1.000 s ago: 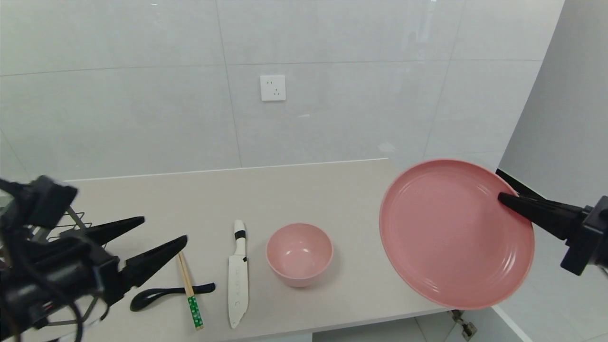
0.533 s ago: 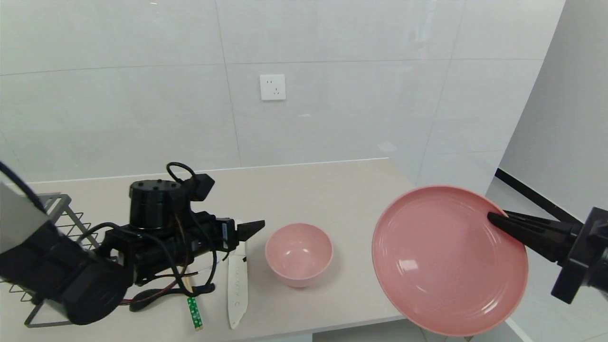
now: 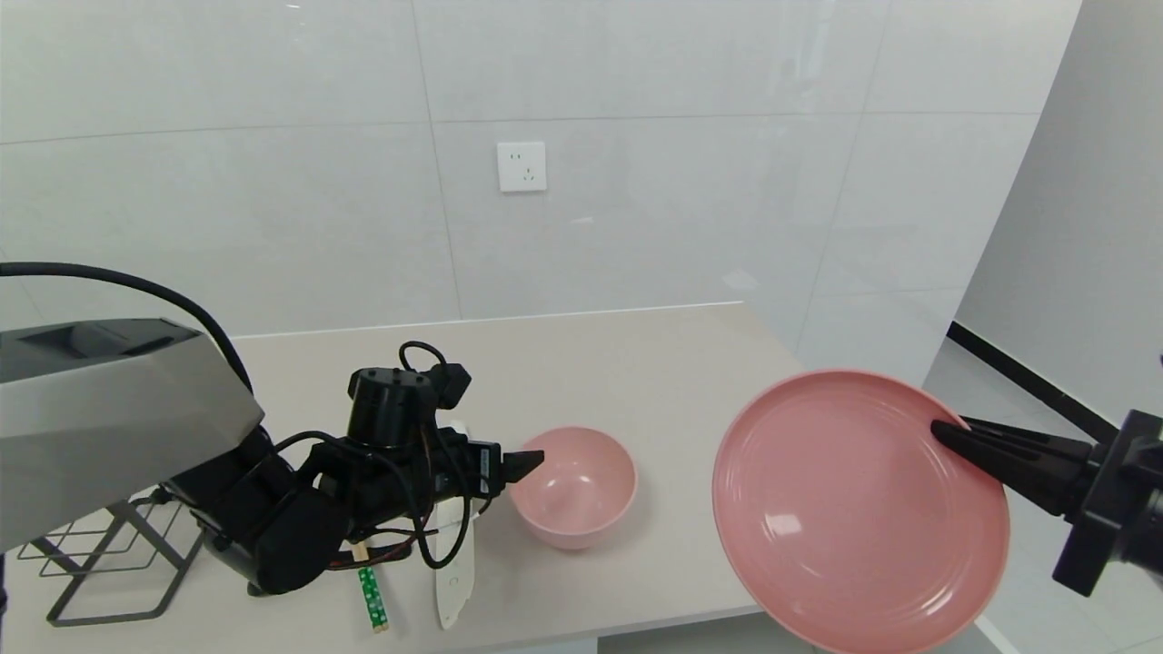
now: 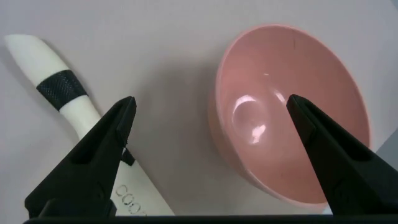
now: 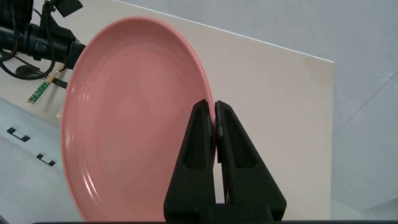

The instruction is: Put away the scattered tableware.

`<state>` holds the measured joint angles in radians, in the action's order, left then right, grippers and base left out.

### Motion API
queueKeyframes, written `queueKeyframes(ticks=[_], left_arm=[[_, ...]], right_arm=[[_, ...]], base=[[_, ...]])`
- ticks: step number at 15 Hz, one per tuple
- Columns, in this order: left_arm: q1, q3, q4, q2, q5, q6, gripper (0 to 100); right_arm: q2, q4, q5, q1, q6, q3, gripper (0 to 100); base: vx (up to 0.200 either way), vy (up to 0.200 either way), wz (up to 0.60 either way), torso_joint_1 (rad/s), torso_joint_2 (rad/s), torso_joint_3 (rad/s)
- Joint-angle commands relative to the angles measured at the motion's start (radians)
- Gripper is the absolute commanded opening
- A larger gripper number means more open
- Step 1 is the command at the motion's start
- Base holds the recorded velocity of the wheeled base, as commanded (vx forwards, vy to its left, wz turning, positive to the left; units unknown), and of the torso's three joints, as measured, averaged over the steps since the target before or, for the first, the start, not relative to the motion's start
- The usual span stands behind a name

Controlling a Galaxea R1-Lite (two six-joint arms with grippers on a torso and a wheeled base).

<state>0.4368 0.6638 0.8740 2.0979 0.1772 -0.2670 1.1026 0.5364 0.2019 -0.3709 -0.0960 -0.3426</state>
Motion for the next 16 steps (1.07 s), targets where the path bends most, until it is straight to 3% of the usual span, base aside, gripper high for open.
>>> queueKeyframes(ticks=[1,5,6,11,16], left_arm=[[0.017,0.01,0.0,0.03,-0.004,0.0,100],[0.026,0.068,-0.004,0.091,-0.013,-0.001,100],[0.026,0.072,-0.012,0.1,-0.025,-0.001,0],[0.033,0.076,-0.033,0.091,-0.038,0.002,0],[0.062,0.045,-0.032,-0.229,-0.074,-0.001,0]], right_arm=[[0.002,0.002,0.001,0.0,-0.001,0.01,0],[-0.003,0.002,0.002,0.0,-0.001,0.01,0],[-0.003,0.002,0.002,0.0,-0.002,0.01,0],[-0.004,0.002,0.001,0.001,-0.001,0.01,0],[-0.053,0.002,-0.002,0.015,-0.001,0.013,0]], base=[[0.0,0.0,0.0,0.0,0.0,0.0],[0.0,0.0,0.0,0.0,0.0,0.0],[0.0,0.0,0.0,0.0,0.0,0.0],[0.0,0.0,0.0,0.0,0.0,0.0],[0.0,0.0,0.0,0.0,0.0,0.0]])
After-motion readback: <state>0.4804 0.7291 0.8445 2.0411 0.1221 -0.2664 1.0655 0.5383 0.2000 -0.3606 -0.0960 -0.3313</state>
